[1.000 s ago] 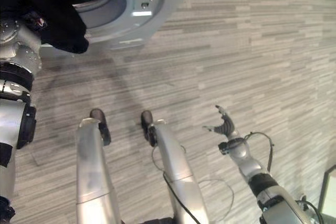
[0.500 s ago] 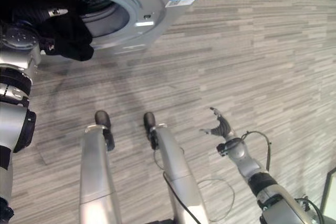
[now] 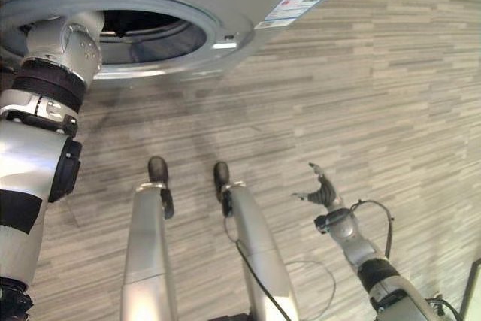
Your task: Grab the laundry basket,head to the washer,open it,put in the laundry and shut it.
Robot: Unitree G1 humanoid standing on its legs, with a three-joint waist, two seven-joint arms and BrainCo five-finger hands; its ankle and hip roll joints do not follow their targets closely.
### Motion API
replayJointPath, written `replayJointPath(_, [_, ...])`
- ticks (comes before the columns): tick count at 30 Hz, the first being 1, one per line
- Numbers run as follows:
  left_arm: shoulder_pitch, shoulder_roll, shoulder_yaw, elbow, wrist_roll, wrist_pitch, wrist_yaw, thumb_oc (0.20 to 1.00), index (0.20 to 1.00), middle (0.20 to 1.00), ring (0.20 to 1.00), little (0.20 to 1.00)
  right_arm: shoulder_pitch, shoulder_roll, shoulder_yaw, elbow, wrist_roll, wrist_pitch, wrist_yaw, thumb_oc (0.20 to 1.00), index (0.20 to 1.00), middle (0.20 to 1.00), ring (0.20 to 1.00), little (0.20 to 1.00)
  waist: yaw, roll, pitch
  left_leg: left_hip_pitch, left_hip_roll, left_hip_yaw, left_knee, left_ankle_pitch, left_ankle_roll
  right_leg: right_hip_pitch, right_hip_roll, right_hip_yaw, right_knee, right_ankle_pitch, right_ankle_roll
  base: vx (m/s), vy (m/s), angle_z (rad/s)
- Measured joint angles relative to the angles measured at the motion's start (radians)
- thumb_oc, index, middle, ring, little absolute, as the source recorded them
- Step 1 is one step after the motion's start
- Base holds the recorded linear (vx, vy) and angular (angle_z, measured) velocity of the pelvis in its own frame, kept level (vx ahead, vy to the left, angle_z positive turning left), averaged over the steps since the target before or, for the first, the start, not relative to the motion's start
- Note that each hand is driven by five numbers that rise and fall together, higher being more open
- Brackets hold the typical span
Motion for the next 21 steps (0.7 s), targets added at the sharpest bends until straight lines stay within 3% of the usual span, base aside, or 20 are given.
replayJointPath(2, [0.007, 0.054, -0.122, 0.132, 0.188, 0.051, -0.064, 1.000, 1.000, 1.000, 1.000, 1.000, -0.017, -0.005, 0.006, 0.010, 0.000, 0.001, 0.002, 1.000, 1.000, 1.000, 1.000, 1.000, -0.004, 0.000, 0.000, 0.029, -0.001, 0.004, -0.043, 0.020, -0.007, 0.021, -0.002, -0.001, -0.028, 0.014, -0.006, -0.05, -0.018, 0.05])
replayJointPath(7, [0.179, 0.048, -0.071, 0.184, 0.320, 0.113, -0.128, 1.000, 1.000, 1.000, 1.000, 1.000, -0.028, -0.004, 0.025, 0.037, 0.000, -0.014, 0.007, 1.000, 1.000, 1.000, 1.000, 1.000, 0.015, -0.002, -0.002, 0.122, -0.020, -0.004, -0.167, 0.080, -0.026, 0.091, -0.020, -0.008, -0.104, 0.037, -0.017, -0.06, 0.008, 0.20])
replayJointPath(11, [0.297, -0.022, -0.011, 0.169, 0.341, 0.123, -0.129, 1.000, 1.000, 1.000, 1.000, 1.000, -0.050, 0.004, 0.027, 0.071, -0.001, -0.015, 0.022, 1.000, 1.000, 1.000, 1.000, 1.000, 0.036, -0.003, -0.002, 0.201, -0.036, -0.004, -0.259, 0.124, -0.032, 0.147, -0.037, -0.009, -0.143, 0.054, -0.019, -0.03, -0.011, 0.15])
replayJointPath(16, [0.565, -0.111, 0.065, 0.001, 0.341, 0.104, -0.102, 1.000, 1.000, 1.000, 1.000, 1.000, -0.029, 0.073, 0.023, 0.167, -0.001, -0.012, 0.021, 1.000, 1.000, 1.000, 1.000, 1.000, 0.072, -0.003, -0.002, 0.375, -0.058, -0.004, -0.409, 0.180, -0.040, 0.285, -0.061, -0.010, -0.213, 0.061, -0.022, -0.02, -0.016, 0.15])
replayJointPath(21, [0.883, -0.257, 0.101, -0.176, 0.340, 0.058, -0.080, 1.000, 1.000, 1.000, 1.000, 1.000, 0.005, 0.117, -0.058, 0.273, 0.000, 0.005, 0.019, 1.000, 1.000, 1.000, 1.000, 1.000, 0.135, 0.041, 0.027, 0.565, -0.077, -0.017, -0.554, 0.232, -0.039, 0.452, -0.089, -0.034, -0.285, 0.063, -0.022, 0.02, -0.032, 0.21])
